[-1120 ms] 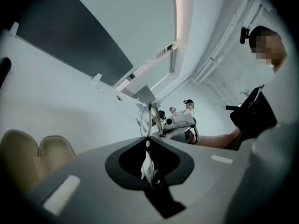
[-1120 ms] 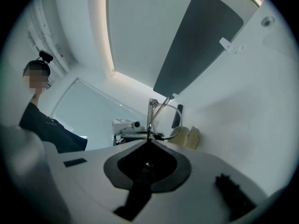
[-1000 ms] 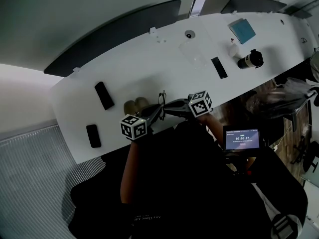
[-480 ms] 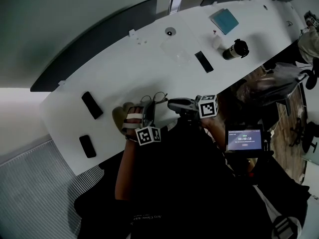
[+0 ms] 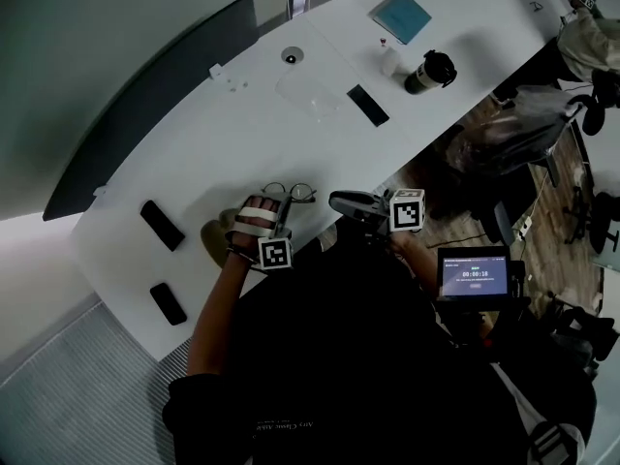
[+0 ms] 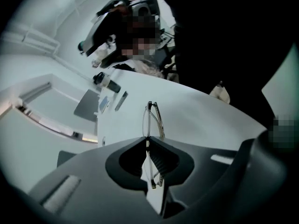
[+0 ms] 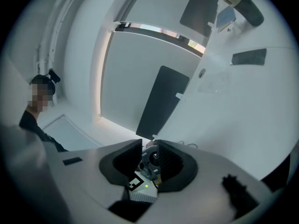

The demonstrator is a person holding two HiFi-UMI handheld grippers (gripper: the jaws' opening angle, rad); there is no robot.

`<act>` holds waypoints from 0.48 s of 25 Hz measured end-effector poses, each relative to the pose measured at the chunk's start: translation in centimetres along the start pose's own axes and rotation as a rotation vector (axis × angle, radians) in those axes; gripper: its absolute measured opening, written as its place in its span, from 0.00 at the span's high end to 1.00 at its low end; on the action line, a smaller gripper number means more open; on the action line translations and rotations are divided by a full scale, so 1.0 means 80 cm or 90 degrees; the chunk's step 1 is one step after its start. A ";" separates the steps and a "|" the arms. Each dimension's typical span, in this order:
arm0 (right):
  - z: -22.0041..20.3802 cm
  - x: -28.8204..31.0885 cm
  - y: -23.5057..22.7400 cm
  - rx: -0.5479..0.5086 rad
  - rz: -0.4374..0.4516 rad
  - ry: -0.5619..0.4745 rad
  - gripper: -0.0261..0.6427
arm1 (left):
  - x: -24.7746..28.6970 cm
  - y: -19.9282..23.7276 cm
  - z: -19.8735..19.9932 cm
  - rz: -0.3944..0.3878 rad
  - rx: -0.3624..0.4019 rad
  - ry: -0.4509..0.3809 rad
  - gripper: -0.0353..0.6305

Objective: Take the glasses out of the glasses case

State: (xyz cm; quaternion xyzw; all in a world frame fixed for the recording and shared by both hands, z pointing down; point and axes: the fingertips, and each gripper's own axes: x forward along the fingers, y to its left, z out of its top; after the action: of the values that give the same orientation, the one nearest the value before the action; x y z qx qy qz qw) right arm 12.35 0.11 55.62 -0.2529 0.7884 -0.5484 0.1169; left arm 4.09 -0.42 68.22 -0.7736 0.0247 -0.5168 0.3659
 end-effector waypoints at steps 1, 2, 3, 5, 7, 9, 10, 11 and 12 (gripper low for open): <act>-0.003 -0.001 -0.002 0.007 0.004 -0.002 0.81 | 0.002 0.001 0.003 0.003 0.054 -0.006 0.90; -0.006 -0.002 -0.002 0.013 0.009 -0.005 0.81 | 0.005 0.003 0.006 0.006 0.098 -0.013 0.90; -0.008 -0.004 -0.002 0.019 0.013 -0.010 0.81 | 0.009 -0.001 0.010 -0.008 0.118 -0.028 0.90; -0.009 -0.009 0.000 0.028 0.017 -0.026 0.81 | 0.018 0.001 0.019 -0.014 0.142 -0.058 0.90; -0.011 -0.012 -0.002 0.032 0.012 -0.037 0.81 | 0.028 0.018 0.022 0.023 0.184 -0.071 0.90; -0.015 -0.015 -0.010 0.036 0.002 -0.042 0.81 | 0.038 -0.001 0.021 -0.036 0.180 -0.097 0.90; -0.016 -0.016 -0.014 0.040 -0.002 -0.046 0.81 | 0.043 -0.016 0.019 -0.076 0.179 -0.109 0.90; -0.017 -0.018 -0.017 0.045 -0.005 -0.053 0.81 | 0.049 -0.022 0.016 -0.090 0.191 -0.117 0.90; -0.018 -0.020 -0.020 0.050 -0.008 -0.061 0.81 | 0.054 -0.024 0.014 -0.093 0.207 -0.122 0.90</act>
State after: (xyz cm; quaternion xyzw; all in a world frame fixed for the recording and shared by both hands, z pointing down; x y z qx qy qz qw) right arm 13.50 1.71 57.49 -0.2789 0.7582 -0.5670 0.1611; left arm 6.33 -0.18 72.49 -0.7499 -0.1501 -0.4630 0.4480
